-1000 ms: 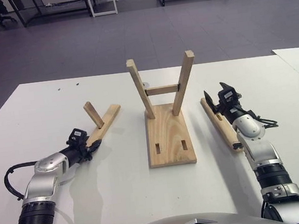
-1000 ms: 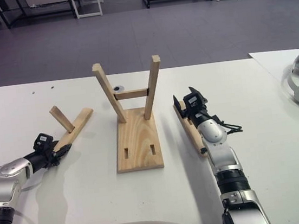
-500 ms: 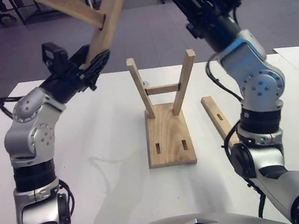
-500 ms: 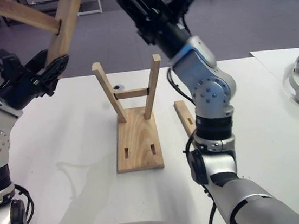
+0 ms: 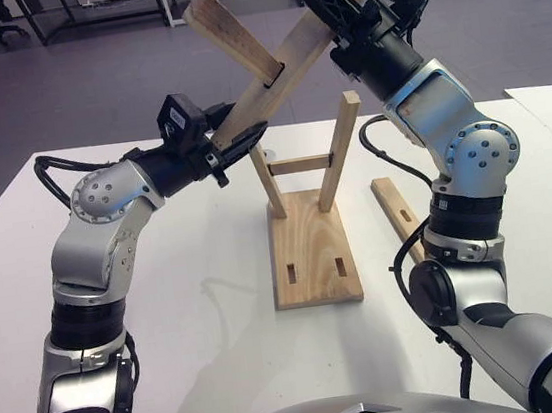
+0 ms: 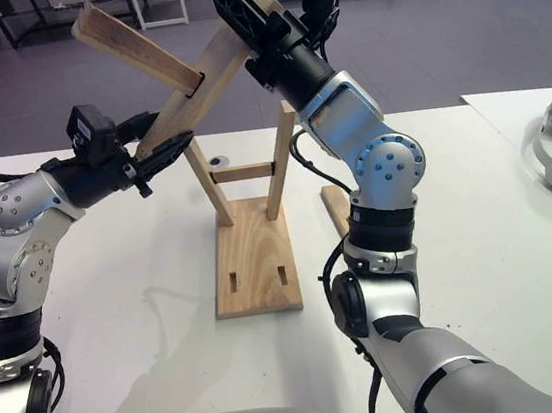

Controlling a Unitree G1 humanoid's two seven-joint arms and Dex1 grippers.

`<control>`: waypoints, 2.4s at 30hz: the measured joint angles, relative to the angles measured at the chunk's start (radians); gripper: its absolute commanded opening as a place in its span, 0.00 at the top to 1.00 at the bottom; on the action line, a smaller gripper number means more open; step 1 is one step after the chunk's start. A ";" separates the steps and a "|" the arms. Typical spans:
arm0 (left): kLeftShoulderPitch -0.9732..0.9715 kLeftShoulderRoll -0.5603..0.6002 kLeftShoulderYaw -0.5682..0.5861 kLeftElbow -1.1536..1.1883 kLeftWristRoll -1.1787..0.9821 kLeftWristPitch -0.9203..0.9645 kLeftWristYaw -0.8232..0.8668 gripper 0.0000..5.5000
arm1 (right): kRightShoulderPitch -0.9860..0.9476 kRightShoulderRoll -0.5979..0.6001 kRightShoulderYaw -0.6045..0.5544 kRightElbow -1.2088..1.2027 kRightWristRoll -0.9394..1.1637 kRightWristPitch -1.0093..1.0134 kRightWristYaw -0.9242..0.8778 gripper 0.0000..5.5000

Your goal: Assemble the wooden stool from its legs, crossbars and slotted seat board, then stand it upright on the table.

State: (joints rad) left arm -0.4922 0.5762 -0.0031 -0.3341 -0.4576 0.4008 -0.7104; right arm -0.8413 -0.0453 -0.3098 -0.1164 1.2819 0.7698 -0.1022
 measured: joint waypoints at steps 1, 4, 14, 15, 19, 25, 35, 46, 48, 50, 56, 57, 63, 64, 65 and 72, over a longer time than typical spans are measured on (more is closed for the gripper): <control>0.009 0.000 -0.003 -0.011 0.000 -0.001 -0.007 0.63 | 0.018 -0.002 -0.007 -0.016 0.026 0.006 -0.018 0.73; 0.036 0.005 -0.013 -0.041 -0.003 0.000 -0.042 0.63 | 0.093 -0.006 -0.025 -0.075 0.122 0.015 -0.074 0.81; 0.283 0.025 0.018 -0.195 -0.045 0.072 -0.038 0.31 | 0.716 -0.074 -0.023 -0.515 0.283 -0.037 -0.249 0.81; 0.334 0.036 0.071 -0.210 -0.050 0.076 -0.020 0.27 | 0.792 -0.118 -0.056 -0.546 0.300 -0.043 -0.267 0.81; 0.481 0.032 0.137 -0.255 -0.051 0.079 0.023 0.13 | 0.981 -0.256 -0.126 -0.564 0.332 -0.056 -0.284 0.81; 0.523 0.006 0.148 -0.257 -0.039 0.068 0.080 0.02 | 1.002 -0.396 -0.153 -0.520 0.313 -0.079 -0.260 0.81; 0.525 0.001 0.141 -0.252 -0.001 0.066 0.108 0.02 | 0.953 -0.454 -0.040 -0.561 0.203 -0.128 -0.311 0.81; 0.522 -0.001 0.133 -0.238 -0.001 0.066 0.109 0.02 | 0.998 -0.422 -0.014 -0.530 0.282 -0.180 -0.324 0.81; 0.523 -0.001 0.133 -0.238 -0.001 0.066 0.109 0.02 | 1.000 -0.457 -0.034 -0.529 0.289 -0.182 -0.323 0.81; 0.524 -0.001 0.133 -0.238 -0.001 0.066 0.109 0.02 | 1.001 -0.471 -0.038 -0.526 0.295 -0.177 -0.324 0.81; 0.525 0.000 0.133 -0.222 0.003 0.065 0.109 0.02 | 0.983 -0.502 -0.014 -0.534 0.263 -0.176 -0.324 0.81; 0.525 0.000 0.133 -0.219 0.009 0.065 0.109 0.02 | 0.953 -0.525 0.004 -0.544 0.220 -0.166 -0.323 0.81; 0.523 0.001 0.124 -0.205 0.036 0.050 0.109 0.02 | 0.742 -0.673 0.117 -0.557 0.005 -0.068 -0.303 0.81; 0.520 0.000 0.120 -0.203 0.036 0.049 0.109 0.02 | 0.737 -0.672 0.148 -0.549 -0.022 -0.053 -0.266 0.81; 0.518 -0.001 0.117 -0.197 0.037 0.049 0.108 0.02 | 0.741 -0.672 0.176 -0.538 -0.072 -0.059 -0.204 0.81; 0.501 -0.003 0.096 -0.179 0.038 0.044 0.103 0.02 | 0.797 -0.607 0.224 -0.478 -0.266 -0.168 0.014 0.81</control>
State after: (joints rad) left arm 0.0085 0.5727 0.0928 -0.5128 -0.4197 0.4445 -0.6078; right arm -0.0440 -0.6523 -0.0859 -0.5948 1.0157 0.6014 -0.0879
